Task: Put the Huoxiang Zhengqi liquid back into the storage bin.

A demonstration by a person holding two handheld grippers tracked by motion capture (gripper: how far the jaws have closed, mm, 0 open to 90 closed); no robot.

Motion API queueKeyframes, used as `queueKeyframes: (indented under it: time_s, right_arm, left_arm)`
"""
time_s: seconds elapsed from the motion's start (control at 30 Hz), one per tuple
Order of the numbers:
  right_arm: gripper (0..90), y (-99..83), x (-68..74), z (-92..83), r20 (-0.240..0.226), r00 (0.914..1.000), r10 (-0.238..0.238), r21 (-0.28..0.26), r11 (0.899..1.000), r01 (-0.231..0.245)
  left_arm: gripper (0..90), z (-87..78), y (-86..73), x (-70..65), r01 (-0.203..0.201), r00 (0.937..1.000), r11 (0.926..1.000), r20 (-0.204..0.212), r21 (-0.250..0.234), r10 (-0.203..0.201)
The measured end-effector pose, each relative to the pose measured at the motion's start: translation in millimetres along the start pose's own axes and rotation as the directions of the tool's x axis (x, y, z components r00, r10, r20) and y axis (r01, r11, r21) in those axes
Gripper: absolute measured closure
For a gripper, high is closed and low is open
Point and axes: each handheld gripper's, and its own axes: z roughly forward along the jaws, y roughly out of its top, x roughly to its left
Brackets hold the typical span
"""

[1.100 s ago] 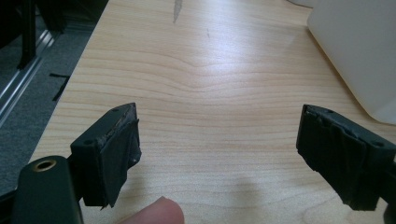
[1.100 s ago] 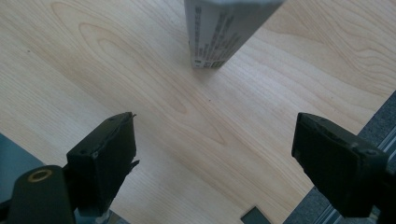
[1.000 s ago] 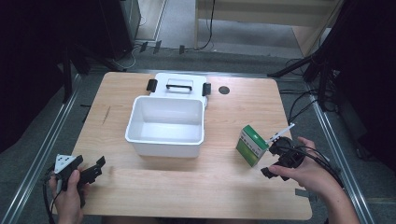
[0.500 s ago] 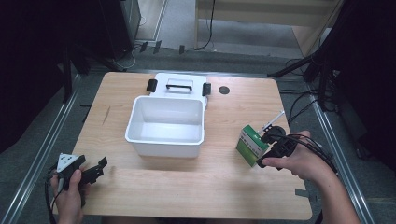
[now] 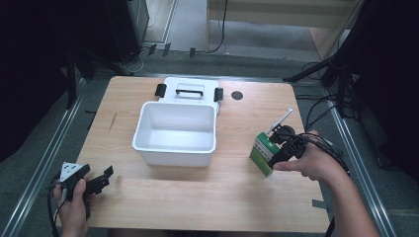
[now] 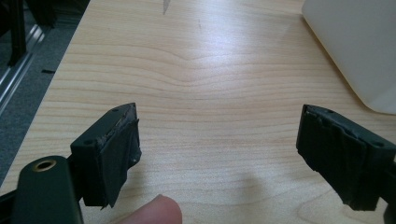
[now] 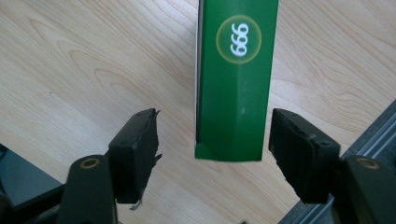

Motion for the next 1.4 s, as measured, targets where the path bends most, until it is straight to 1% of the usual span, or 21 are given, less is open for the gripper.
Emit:
queueKeyframes:
  time_s: [0.03,0.07,0.1,0.17,0.23,0.37,0.4,0.43,0.5,0.7,0.8,0.83,0.9,0.93,0.97,1.0,1.13,1.2,1.37,1.4]
  right_arm:
    - [34.8,1.5,-0.8,0.5,-0.003,1.0000,0.002,0.005,1.000,-0.002]
    - [37.1,4.3,-2.4,1.3,-0.012,0.9997,0.020,0.008,1.000,-0.020]
    - [37.4,5.7,-3.0,1.4,-0.018,0.9995,0.026,0.009,1.000,-0.025]
    - [38.2,6.8,-3.4,1.5,-0.020,0.9995,0.025,0.009,1.000,-0.025]
    - [40.1,11.6,-5.8,0.8,-0.026,0.9991,0.035,0.002,0.999,-0.035]
    - [42.7,15.9,-6.9,0.5,-0.033,0.9988,0.035,0.000,0.999,-0.035]
    - [43.6,17.0,-7.2,0.6,-0.034,0.9989,0.033,0.004,0.999,-0.033]
    - [45.3,20.7,-7.6,1.8,-0.047,0.9982,0.037,0.015,0.999,-0.037]
    - [47.1,24.2,-7.8,3.5,-0.049,0.9980,0.039,0.025,0.999,-0.038]
    - [50.0,33.4,-7.2,7.3,-0.068,0.9969,0.040,0.042,0.998,-0.037]
    - [51.0,35.0,-8.1,8.3,-0.067,0.9967,0.045,0.047,0.998,-0.042]
    - [51.1,35.9,-9.2,9.0,-0.065,0.9972,0.037,0.043,0.998,-0.035]
    - [51.0,38.0,-9.9,9.0,-0.060,0.9967,0.054,0.048,0.998,-0.051]
    - [51.2,38.6,-11.1,9.8,-0.059,0.9972,0.046,0.036,0.998,-0.044]
    - [51.5,39.9,-10.9,9.3,-0.058,0.9965,0.060,0.042,0.997,-0.057]
    - [52.5,41.9,-11.7,10.1,-0.056,0.9969,0.055,0.032,0.998,-0.054]
    - [54.0,44.9,-12.1,12.6,-0.054,0.9971,0.054,0.038,0.998,-0.052]
    - [55.3,46.5,-11.2,14.7,-0.051,0.9971,0.056,0.049,0.997,-0.053]
    - [58.9,49.2,-11.0,20.5,-0.053,0.9980,0.035,0.067,0.997,-0.031]
    - [60.5,49.8,-10.1,21.8,-0.048,0.9981,0.039,0.072,0.997,-0.035]
  left_arm:
    - [14.3,0.0,0.0,0.0,-0.001,1.0000,1.0000,-0.001,0.000,0.001]
    - [14.3,0.2,0.0,-0.1,0.000,1.0000,1.0000,0.000,0.000,0.000]
    - [14.3,0.1,0.0,-0.1,-0.001,1.0000,1.0000,0.000,0.000,0.001]
    - [14.3,0.0,0.0,0.0,-0.001,1.0000,1.0000,0.000,0.001,0.001]
    - [14.3,0.0,0.1,0.2,0.002,1.0000,1.0000,0.001,0.002,-0.002]
    - [14.3,0.0,0.1,0.4,0.004,1.0000,1.0000,0.001,0.002,-0.004]
    - [14.3,0.1,0.0,0.4,0.005,1.0000,1.0000,0.002,0.000,-0.005]
    - [14.3,0.0,0.1,0.4,0.004,1.0000,1.0000,0.002,0.002,-0.004]
    - [14.3,0.0,0.1,0.3,0.003,1.0000,1.0000,0.001,0.003,-0.003]
    - [14.3,0.2,0.1,0.6,0.006,1.0000,1.0000,0.002,0.001,-0.006]
    - [14.3,0.2,0.1,0.6,0.006,1.0000,1.0000,0.001,0.001,-0.006]
    - [14.3,0.3,0.1,0.7,0.007,1.0000,1.0000,0.002,0.001,-0.007]
    - [14.4,0.4,0.1,0.8,0.009,1.0000,1.0000,0.002,0.001,-0.009]
    - [14.3,0.6,0.1,0.8,0.011,0.9999,0.9999,0.003,0.000,-0.011]
    - [14.3,0.6,0.2,0.9,0.012,0.9999,0.9999,0.003,0.001,-0.012]
    - [14.3,0.6,0.2,0.9,0.012,0.9999,0.9999,0.003,0.001,-0.012]
    - [14.3,0.6,0.2,1.0,0.013,0.9999,0.9999,0.005,0.002,-0.013]
    - [14.3,0.6,0.2,1.3,0.012,0.9999,0.9999,0.005,0.003,-0.012]
    - [14.3,0.6,0.3,1.7,0.016,0.9999,0.9999,0.006,0.005,-0.016]
    - [14.3,0.6,0.3,1.8,0.018,0.9998,0.9998,0.007,0.005,-0.018]
